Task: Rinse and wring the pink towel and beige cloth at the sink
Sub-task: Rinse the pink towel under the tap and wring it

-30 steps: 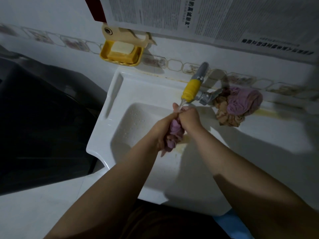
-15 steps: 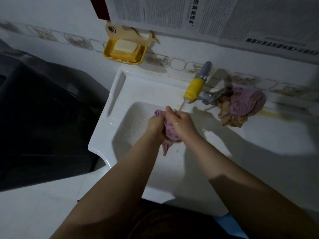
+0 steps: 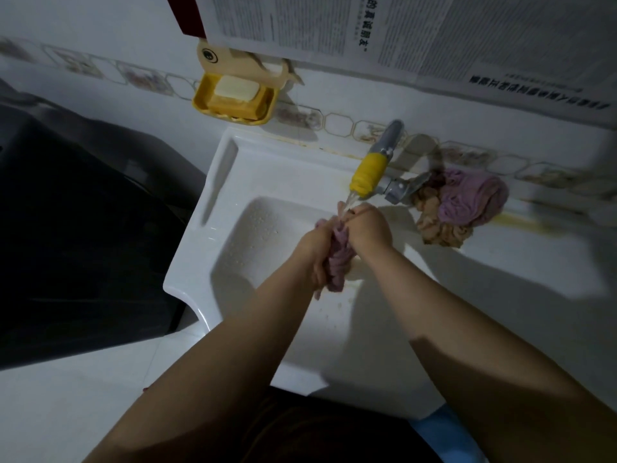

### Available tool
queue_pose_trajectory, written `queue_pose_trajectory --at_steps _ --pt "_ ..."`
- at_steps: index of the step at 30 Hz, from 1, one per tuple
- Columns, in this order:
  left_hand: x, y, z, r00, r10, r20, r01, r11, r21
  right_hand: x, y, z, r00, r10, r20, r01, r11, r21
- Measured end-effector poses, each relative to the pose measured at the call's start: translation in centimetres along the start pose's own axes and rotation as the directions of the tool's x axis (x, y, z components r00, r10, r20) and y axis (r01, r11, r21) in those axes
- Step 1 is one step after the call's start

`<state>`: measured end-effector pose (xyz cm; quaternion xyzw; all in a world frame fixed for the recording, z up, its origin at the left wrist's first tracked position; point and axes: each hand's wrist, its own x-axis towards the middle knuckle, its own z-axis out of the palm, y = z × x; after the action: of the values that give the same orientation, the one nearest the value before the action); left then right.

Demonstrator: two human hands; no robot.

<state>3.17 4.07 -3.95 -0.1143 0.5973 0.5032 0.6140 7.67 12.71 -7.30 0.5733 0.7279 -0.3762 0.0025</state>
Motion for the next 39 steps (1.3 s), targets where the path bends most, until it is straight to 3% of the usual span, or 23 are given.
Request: queue_pose_trajectory --at_steps 2,6,8,11,14,17,19,20,22,24,25,28,30,32,33,36,39 --pt "-0.5 0.9 -1.4 0.994 0.0 0.106 -0.002 1.0 0.013 0.7 0.9 -0.4 0.995 -0.055 0.084 0.055 0.998 0.003" --pt "-0.6 2.2 -3.8 0.955 0.034 0.296 0.003 0.992 -0.124 -0.4 1.7 -1.2 0.921 -0.255 0.293 0.079 0.862 0.501" --pt "-0.9 2.5 -4.6 0.925 0.046 0.377 0.003 0.992 -0.128 -1.0 2.4 -1.1 0.863 -0.323 0.387 0.111 0.87 0.48" --pt "-0.7 2.9 -6.2 0.923 0.037 0.383 -0.012 0.998 -0.067 -0.9 3.0 -0.9 0.887 -0.321 0.332 0.18 0.902 0.393" --pt "0.1 3.0 -7.5 0.971 0.011 0.237 -0.034 0.995 0.093 0.1 2.8 -1.4 0.948 -0.197 0.25 0.075 0.903 0.423" --pt "0.9 2.4 -7.2 0.993 0.118 0.003 -0.118 0.988 0.095 0.1 1.5 -2.3 0.963 0.016 0.269 -0.193 0.738 0.646" --pt "1.5 2.0 -5.8 0.977 0.191 -0.096 -0.178 0.976 0.124 -0.8 0.2 -2.1 0.946 0.069 0.318 -0.285 0.647 0.708" --pt "1.8 1.8 -5.2 0.973 0.199 -0.12 -0.186 0.976 0.116 -1.6 -0.3 -1.5 0.945 0.055 0.322 -0.275 0.668 0.692" --pt "1.7 1.6 -3.5 0.98 0.149 -0.131 -0.145 0.988 0.044 -3.6 -1.2 0.2 0.966 -0.054 0.255 -0.107 0.81 0.576" --pt "1.7 1.3 -1.6 0.984 0.12 -0.132 -0.115 0.992 0.048 -3.9 -1.8 1.0 0.99 -0.111 0.084 0.07 0.917 0.393" --pt "1.5 1.1 -0.8 0.982 0.112 -0.152 -0.1 0.991 0.085 -3.2 -2.1 0.6 0.997 -0.08 -0.002 0.077 0.951 0.3" --pt "1.9 0.3 -0.1 0.965 0.164 -0.203 -0.122 0.971 0.205 -1.8 -3.1 -0.4 0.999 0.028 -0.042 -0.017 0.971 0.239" --pt "2.7 0.3 -0.6 0.952 0.269 -0.147 -0.219 0.931 0.291 -3.2 -3.0 0.7 0.994 -0.091 -0.063 0.102 0.972 0.211" --pt "2.1 0.3 -0.5 0.965 0.248 -0.087 -0.209 0.926 0.315 -4.9 -2.7 1.2 0.969 -0.23 -0.093 0.241 0.962 0.126" --pt "2.0 0.0 -0.2 0.971 0.226 -0.083 -0.182 0.915 0.361 -4.5 -2.6 0.8 0.974 -0.2 -0.11 0.211 0.973 0.094" --pt "1.9 -0.3 0.9 0.985 0.086 -0.15 -0.095 0.994 -0.052 -1.7 -2.6 -0.5 0.998 -0.056 -0.028 0.059 0.989 0.135" --pt "2.8 1.0 -0.3 0.947 0.235 -0.219 -0.215 0.97 0.114 -3.0 -2.7 0.9 0.985 -0.124 -0.119 0.14 0.981 0.133"
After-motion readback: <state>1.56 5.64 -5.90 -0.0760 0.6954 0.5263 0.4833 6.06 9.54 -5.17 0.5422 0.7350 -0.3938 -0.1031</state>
